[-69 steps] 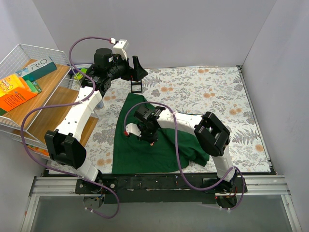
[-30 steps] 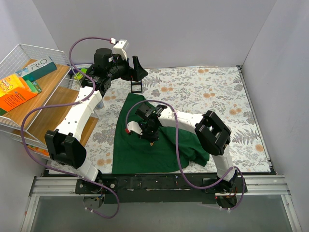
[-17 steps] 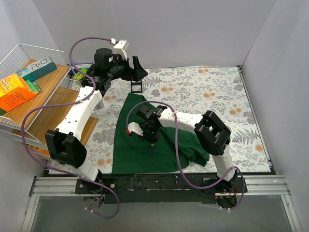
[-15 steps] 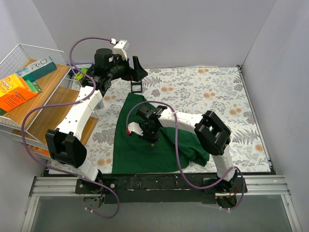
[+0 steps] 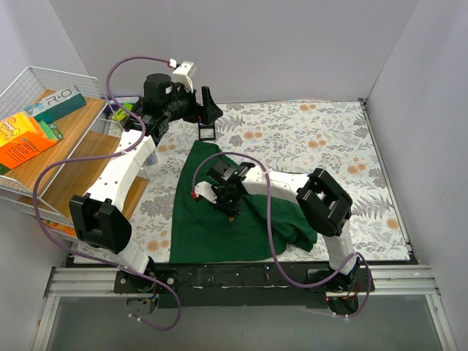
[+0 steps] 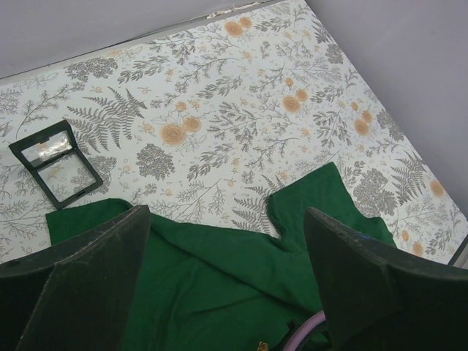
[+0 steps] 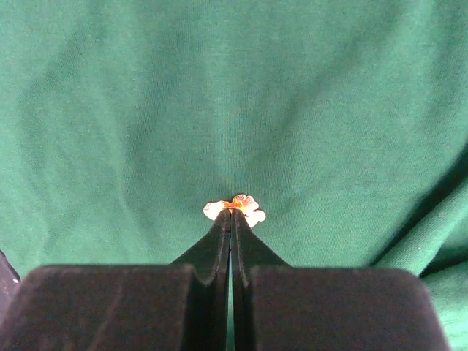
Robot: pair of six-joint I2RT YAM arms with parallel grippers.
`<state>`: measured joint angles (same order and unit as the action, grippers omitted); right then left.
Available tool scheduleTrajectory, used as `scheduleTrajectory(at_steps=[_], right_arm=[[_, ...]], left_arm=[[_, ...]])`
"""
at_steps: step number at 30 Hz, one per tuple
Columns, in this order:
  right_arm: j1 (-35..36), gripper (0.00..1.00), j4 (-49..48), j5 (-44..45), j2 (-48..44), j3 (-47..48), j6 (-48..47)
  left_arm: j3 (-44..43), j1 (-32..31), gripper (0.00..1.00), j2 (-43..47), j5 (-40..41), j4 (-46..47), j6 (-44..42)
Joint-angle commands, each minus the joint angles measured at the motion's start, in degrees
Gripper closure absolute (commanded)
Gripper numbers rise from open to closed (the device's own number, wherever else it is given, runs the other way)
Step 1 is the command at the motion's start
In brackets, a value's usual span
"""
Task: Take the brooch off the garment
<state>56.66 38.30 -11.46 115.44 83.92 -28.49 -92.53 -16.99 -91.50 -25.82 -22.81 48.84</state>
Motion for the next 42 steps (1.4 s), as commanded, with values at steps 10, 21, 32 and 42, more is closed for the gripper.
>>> scheduleTrajectory(at_steps=[10,21,32,42], right_arm=[[-0.3,0.69,-1.7,3.1,-1.0,-2.5,1.2],[-5.1,0.51,5.6,-2.5,-15.0,4.9,2.2],[-23.9,0.51,-2.2,0.2,-30.0,-1.8,8.9],[-28.6,0.47,-10.4,15.5,-36.7,-6.7,8.0]], left_arm=[[-4.8,0.3,0.15,1.3,1.9,-2.0,-4.4],[1.0,-0.1,0.14,11.1,4.5,0.2,-3.5],[21.9,-15.7,0.25,9.9,-3.4,-11.9,-13.4],[29.3,-26.7,0.3,3.7,12.1,-9.9,-9.3]])
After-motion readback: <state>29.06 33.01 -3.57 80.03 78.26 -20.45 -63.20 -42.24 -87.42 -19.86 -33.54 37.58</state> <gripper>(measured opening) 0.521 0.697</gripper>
